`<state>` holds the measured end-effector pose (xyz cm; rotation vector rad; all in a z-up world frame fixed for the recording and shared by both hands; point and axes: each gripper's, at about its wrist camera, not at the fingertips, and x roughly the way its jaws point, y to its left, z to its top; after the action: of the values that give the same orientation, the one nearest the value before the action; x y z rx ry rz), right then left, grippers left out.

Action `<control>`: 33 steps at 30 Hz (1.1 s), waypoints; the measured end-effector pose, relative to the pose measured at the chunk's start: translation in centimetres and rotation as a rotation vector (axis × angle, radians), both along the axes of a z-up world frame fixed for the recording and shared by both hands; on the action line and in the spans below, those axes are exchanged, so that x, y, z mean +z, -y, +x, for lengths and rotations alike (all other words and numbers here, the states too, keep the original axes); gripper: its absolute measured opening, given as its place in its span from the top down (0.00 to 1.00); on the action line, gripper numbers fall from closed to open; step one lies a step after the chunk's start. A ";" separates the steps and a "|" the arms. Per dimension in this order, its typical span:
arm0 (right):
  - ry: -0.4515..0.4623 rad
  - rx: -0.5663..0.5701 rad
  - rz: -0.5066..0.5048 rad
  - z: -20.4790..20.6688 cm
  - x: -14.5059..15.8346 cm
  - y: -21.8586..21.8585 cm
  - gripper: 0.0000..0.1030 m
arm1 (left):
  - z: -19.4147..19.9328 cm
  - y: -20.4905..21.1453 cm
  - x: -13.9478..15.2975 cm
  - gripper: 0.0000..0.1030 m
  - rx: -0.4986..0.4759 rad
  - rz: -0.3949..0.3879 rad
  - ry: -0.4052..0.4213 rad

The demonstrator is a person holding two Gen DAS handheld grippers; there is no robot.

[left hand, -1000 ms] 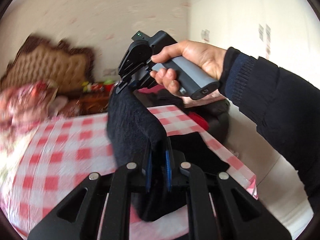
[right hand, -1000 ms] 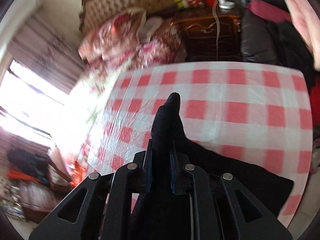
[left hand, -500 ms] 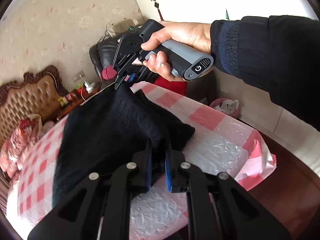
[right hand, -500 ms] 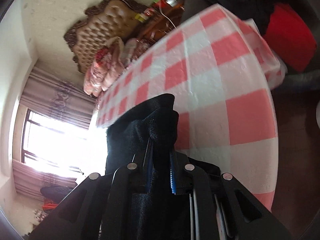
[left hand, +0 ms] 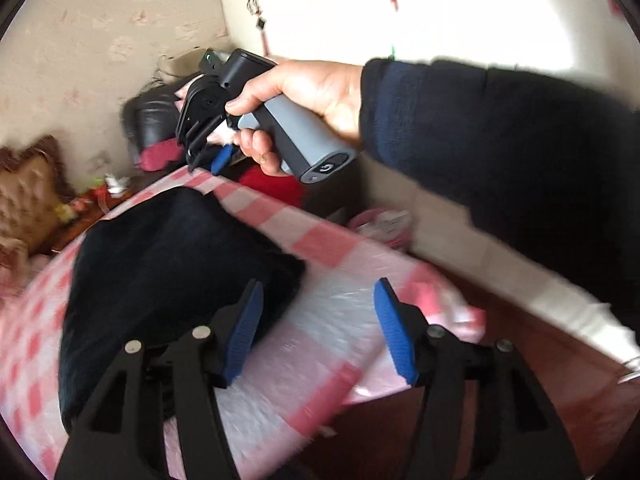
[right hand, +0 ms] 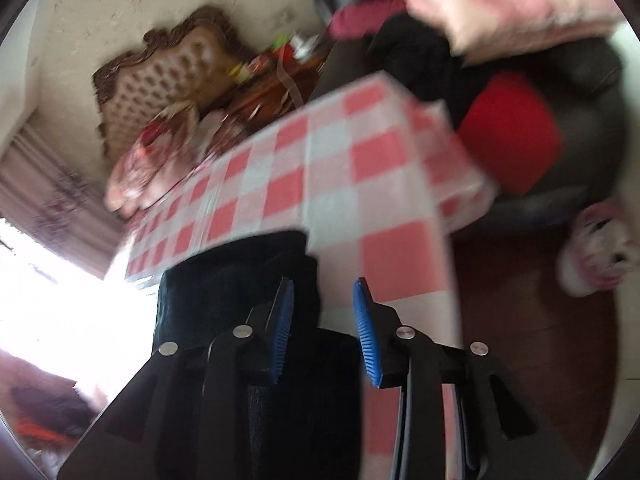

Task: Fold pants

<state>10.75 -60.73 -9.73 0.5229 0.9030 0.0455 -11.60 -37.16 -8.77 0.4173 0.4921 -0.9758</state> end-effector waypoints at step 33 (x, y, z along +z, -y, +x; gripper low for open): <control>0.079 -0.071 -0.406 -12.7 -3.1 -25.3 0.30 | 37.4 -13.3 2.3 0.70 0.093 -0.173 -0.414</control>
<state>-1.92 -35.40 -12.82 0.1726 0.7888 -0.1776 25.80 -23.91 -6.42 0.0325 0.7857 -1.0082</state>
